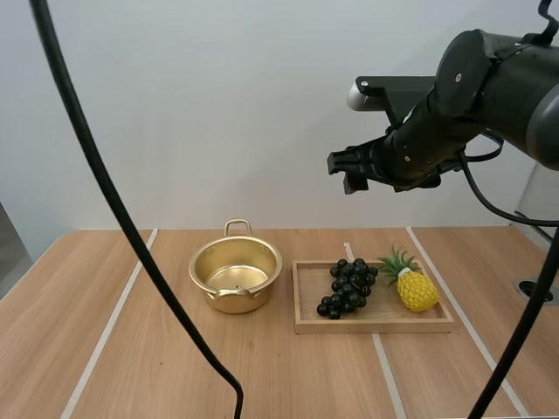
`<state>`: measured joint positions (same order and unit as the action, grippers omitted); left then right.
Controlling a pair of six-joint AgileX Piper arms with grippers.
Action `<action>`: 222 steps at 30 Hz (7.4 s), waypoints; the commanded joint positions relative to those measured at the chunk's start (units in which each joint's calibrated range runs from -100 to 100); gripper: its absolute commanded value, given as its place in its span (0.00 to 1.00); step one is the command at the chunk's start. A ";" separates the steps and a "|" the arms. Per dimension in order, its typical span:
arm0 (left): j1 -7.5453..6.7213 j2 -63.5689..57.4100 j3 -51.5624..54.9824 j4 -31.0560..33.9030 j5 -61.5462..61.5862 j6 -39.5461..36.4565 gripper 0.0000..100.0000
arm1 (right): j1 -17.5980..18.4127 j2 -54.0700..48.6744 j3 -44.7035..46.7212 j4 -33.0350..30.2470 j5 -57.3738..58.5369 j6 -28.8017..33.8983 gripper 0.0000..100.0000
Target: Open the pot, put the grape inside, and close it
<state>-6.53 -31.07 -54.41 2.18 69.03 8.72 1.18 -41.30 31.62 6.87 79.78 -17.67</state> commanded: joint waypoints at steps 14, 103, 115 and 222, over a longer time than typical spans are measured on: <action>0.02 3.13 -0.70 2.59 -7.30 -6.78 0.00 | -0.25 -0.44 -0.52 0.54 3.45 8.61 1.00; 0.02 2.39 -0.70 2.59 -7.44 -6.78 0.00 | 4.53 44.17 -0.52 -12.43 -6.33 47.63 1.00; 0.02 2.39 -0.70 2.59 -7.44 -6.78 0.00 | 4.86 45.59 -0.52 -11.91 -9.15 49.09 1.00; 0.02 2.39 -0.70 2.59 -7.44 -6.78 0.00 | 13.30 46.04 -6.93 33.96 -24.91 -52.85 0.00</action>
<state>-6.53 -28.47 -54.90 4.34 63.06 2.37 14.44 4.28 25.37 42.28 56.26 -70.53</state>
